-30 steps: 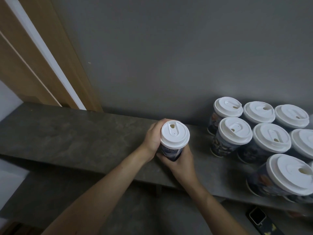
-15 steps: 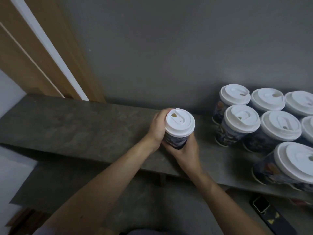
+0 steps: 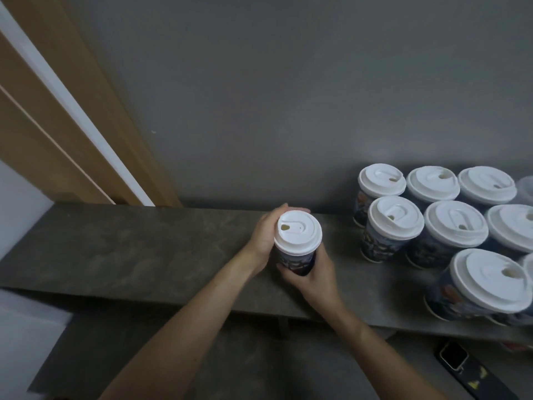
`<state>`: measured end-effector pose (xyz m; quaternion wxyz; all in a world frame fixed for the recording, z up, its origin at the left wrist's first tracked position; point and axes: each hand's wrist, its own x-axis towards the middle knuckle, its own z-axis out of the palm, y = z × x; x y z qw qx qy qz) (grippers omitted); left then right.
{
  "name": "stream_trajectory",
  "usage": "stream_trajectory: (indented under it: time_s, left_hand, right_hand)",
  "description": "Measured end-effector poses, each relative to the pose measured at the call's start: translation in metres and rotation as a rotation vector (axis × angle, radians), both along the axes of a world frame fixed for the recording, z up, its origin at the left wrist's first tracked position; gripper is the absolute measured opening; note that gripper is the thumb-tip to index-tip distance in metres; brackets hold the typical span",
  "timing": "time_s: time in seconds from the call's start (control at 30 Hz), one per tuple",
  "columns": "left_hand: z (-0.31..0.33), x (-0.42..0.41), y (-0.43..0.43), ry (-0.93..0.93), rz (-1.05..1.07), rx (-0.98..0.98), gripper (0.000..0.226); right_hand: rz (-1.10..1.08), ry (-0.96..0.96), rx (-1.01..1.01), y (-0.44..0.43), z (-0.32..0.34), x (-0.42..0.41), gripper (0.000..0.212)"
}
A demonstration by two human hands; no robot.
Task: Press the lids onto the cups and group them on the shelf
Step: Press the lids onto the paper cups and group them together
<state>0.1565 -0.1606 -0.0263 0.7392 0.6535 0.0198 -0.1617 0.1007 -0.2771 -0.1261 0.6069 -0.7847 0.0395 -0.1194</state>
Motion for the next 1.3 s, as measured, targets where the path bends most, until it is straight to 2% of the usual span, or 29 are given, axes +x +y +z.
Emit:
stream_trajectory:
  time_s: [0.07,0.2,0.3,0.33,0.47,0.53,0.6,0.73,0.8,0.9,0.93,1.07,1.17,1.2,1.3]
  left_hand:
    - [0.002,0.004,0.000,0.081,-0.015,-0.027,0.041]
    - [-0.013,-0.008,-0.002,0.098,0.282,-0.037,0.029]
    - [-0.016,-0.014,-0.006,0.062,0.403,-0.023,0.028]
    - [-0.014,-0.010,-0.005,0.047,0.365,-0.008,0.030]
    - [0.001,0.005,0.002,0.016,-0.029,-0.005,0.045]
    - [-0.002,0.005,0.000,0.027,0.013,-0.013,0.043]
    - [-0.009,-0.003,-0.005,0.020,0.183,-0.037,0.038]
    - [-0.020,-0.013,-0.004,-0.052,0.347,-0.032,0.036]
    - [-0.016,-0.008,-0.001,-0.029,0.268,-0.017,0.037]
    - [-0.007,-0.002,0.003,0.064,0.021,-0.027,0.044]
    - [-0.006,-0.001,0.003,0.083,0.028,-0.025,0.043]
    - [-0.012,-0.009,-0.004,0.036,0.288,0.005,0.037]
    - [-0.018,-0.013,-0.006,-0.001,0.324,0.044,0.037]
    - [-0.017,-0.010,-0.004,0.002,0.283,0.049,0.038]
    - [-0.007,0.002,0.006,0.067,-0.018,0.010,0.049]
  right_hand:
    - [0.016,0.007,-0.010,0.000,-0.001,0.001,0.079]
    - [0.000,0.019,0.008,0.002,-0.005,0.001,0.085]
    - [-0.016,0.014,0.005,0.001,-0.008,0.003,0.080]
    - [-0.015,0.013,-0.011,0.000,-0.009,0.003,0.077]
    - [-0.004,0.009,-0.059,0.000,-0.009,0.005,0.075]
    - [0.014,-0.001,-0.062,0.002,-0.007,0.005,0.083]
    - [0.010,-0.010,-0.020,0.003,-0.005,0.003,0.088]
    - [-0.005,0.026,-0.007,0.003,-0.004,0.003,0.081]
    - [0.013,0.022,-0.030,0.001,-0.004,0.003,0.076]
    - [0.046,0.016,-0.056,0.000,-0.004,0.004,0.077]
    - [0.046,0.014,-0.061,0.000,-0.005,0.004,0.077]
    - [0.038,0.011,-0.037,0.004,-0.007,0.003,0.080]
    - [0.005,0.017,-0.009,0.004,-0.006,0.002,0.084]
    - [-0.002,0.010,-0.021,0.003,-0.005,0.002,0.083]
    - [0.020,-0.001,-0.066,0.001,-0.006,0.003,0.082]
